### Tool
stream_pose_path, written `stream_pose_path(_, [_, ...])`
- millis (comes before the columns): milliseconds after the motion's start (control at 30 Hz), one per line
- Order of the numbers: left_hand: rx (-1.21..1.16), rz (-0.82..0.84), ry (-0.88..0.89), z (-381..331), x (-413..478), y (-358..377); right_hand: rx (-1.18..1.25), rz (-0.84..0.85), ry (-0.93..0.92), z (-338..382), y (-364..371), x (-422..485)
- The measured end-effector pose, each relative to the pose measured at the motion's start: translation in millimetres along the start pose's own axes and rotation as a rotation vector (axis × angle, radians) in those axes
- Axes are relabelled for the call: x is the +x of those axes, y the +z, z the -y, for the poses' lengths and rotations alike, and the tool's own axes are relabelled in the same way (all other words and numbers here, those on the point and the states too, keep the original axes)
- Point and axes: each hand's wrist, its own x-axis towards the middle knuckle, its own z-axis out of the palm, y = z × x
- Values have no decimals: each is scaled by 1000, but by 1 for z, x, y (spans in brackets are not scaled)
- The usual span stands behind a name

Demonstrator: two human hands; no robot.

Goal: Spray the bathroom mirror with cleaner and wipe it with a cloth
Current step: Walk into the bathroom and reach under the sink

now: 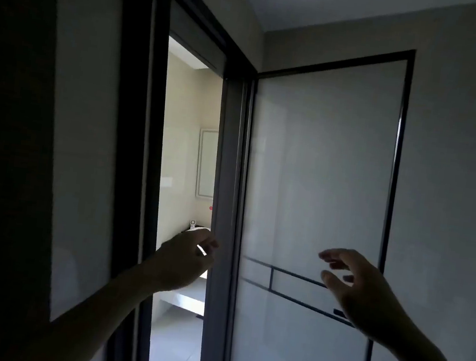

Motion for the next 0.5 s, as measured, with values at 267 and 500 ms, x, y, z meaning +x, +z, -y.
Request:
stream_pose_path(267, [71, -56, -14, 25, 108, 52, 56, -13, -9, -82, 7, 91])
stream_pose_path(500, [77, -69, -37, 46, 170, 99, 147, 30, 58, -152, 37, 147])
